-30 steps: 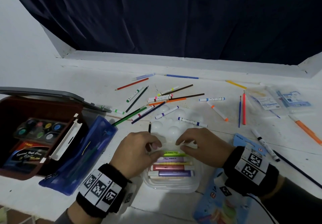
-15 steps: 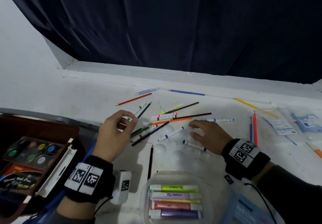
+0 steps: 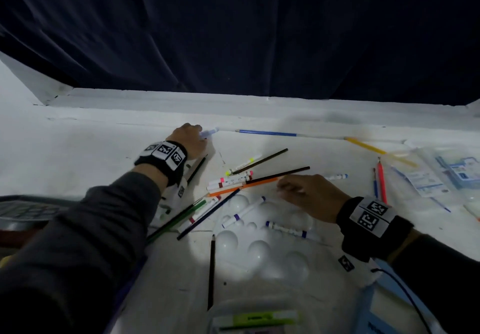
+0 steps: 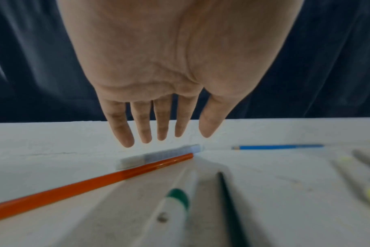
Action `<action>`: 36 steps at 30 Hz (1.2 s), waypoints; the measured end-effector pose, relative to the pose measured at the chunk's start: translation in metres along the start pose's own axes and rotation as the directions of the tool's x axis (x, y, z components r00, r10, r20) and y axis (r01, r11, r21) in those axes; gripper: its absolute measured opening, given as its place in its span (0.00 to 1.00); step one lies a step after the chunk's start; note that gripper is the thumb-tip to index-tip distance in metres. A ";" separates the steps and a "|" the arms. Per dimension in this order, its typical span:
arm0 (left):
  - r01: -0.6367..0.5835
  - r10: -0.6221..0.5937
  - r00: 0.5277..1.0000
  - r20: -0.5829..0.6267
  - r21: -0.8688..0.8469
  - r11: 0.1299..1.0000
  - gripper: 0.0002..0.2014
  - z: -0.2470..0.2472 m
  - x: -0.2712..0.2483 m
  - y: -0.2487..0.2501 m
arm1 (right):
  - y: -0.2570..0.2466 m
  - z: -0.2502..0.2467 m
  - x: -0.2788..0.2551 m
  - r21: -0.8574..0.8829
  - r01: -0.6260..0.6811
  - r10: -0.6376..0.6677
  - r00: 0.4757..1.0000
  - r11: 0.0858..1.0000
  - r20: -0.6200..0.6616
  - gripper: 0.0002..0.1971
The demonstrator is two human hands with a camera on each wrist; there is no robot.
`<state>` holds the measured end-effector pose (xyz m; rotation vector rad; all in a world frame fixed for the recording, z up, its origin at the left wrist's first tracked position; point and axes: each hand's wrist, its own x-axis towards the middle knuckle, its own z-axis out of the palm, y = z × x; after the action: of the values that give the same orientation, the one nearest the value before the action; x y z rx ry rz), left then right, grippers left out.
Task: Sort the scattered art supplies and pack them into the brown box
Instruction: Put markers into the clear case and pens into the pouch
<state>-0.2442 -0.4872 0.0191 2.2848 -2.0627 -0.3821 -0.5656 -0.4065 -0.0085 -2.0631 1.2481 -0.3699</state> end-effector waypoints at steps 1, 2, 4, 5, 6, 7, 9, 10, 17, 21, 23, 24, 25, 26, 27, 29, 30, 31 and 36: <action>-0.019 0.017 0.999 0.041 0.038 0.999 0.20 -0.001 0.006 -0.001 | 0.003 0.000 0.000 0.030 -0.002 0.002 1.000 1.000 -0.001 0.09; -0.044 0.039 0.996 0.084 0.062 0.997 0.21 -0.001 0.011 -0.001 | 0.004 0.000 0.000 0.052 -0.003 0.003 1.000 0.999 -0.002 0.08; -0.080 0.062 0.989 0.135 0.131 0.988 0.23 0.000 0.020 -0.006 | 0.006 0.001 -0.002 0.069 0.006 -0.006 1.000 0.998 0.000 0.07; -0.078 0.056 0.990 0.129 0.167 0.983 0.22 0.000 0.023 -0.008 | 0.006 0.003 -0.002 0.065 0.020 -0.020 1.000 0.998 -0.002 0.06; -0.061 0.043 0.994 0.097 0.190 0.980 0.20 0.001 0.025 -0.010 | 0.007 0.005 -0.002 0.056 0.034 -0.033 0.999 0.998 -0.007 0.06; -0.039 0.031 0.999 0.045 0.198 0.979 0.20 0.002 0.028 -0.013 | 0.008 0.006 -0.002 0.050 0.042 -0.041 0.999 0.998 -0.015 0.06; -0.006 0.014 0.999 -0.045 0.165 0.986 0.23 0.004 0.029 -0.013 | 0.009 0.007 -0.002 0.027 0.051 -0.050 0.998 0.998 -0.030 0.07; -0.001 0.012 0.997 -0.080 0.134 0.991 0.24 0.005 0.027 -0.012 | 0.008 0.008 -0.003 0.004 0.057 -0.056 0.998 0.998 -0.034 0.07; 0.000 0.003 0.999 -0.043 0.078 0.997 0.18 -0.003 0.008 0.000 | 0.002 0.009 -0.011 -0.006 0.021 -0.022 0.999 1.000 -0.028 0.09; -0.021 0.016 0.989 -0.150 -0.033 0.999 0.17 -0.022 -0.015 0.016 | -0.010 0.001 -0.021 0.076 -0.032 0.039 0.996 0.997 -0.086 0.10; -0.061 0.031 0.974 -0.223 -0.131 0.989 0.12 -0.032 -0.037 0.026 | -0.019 -0.004 -0.031 0.049 -0.028 0.035 0.989 0.998 -0.146 0.12; -0.084 0.038 0.969 -0.243 -0.179 0.980 0.11 -0.036 -0.051 0.032 | -0.024 -0.007 -0.038 0.035 -0.019 0.024 0.985 0.999 -0.173 0.11; -0.111 0.048 0.965 -0.256 -0.236 0.965 0.10 -0.039 -0.067 0.037 | -0.029 -0.009 -0.046 0.025 -0.001 0.006 0.980 1.000 -0.200 0.10; -0.141 0.059 0.964 -0.258 -0.316 0.938 0.09 -0.040 -0.084 0.042 | -0.034 -0.010 -0.055 0.023 0.023 -0.017 0.973 0.999 -0.228 0.09; -0.178 0.075 0.965 -0.252 -0.412 0.894 0.10 -0.040 -0.101 0.047 | -0.039 -0.010 -0.065 0.031 0.047 -0.037 0.966 0.998 -0.257 0.09; -0.245 0.123 0.962 -0.246 -0.564 0.789 0.16 -0.040 -0.138 0.052 | -0.049 -0.009 -0.087 0.070 0.078 -0.054 0.954 0.994 -0.296 0.07; -0.271 0.151 0.958 -0.242 -0.612 0.743 0.20 -0.039 -0.156 0.055 | -0.054 -0.008 -0.098 0.096 0.091 -0.057 0.949 0.991 -0.309 0.06; -0.290 0.175 0.956 -0.236 -0.661 0.692 0.24 -0.038 -0.175 0.057 | -0.057 -0.006 -0.109 0.117 0.106 -0.063 0.945 0.988 -0.322 0.05; -0.274 0.176 0.960 -0.218 -0.857 0.436 0.14 -0.029 -0.255 0.069 | -0.063 0.010 -0.157 0.172 0.143 -0.073 0.930 0.975 -0.359 0.04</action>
<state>-0.3276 -0.2481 0.1003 1.3151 -1.4781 -1.0121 -0.5966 -0.2479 0.0440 -1.9544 1.2429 -0.9113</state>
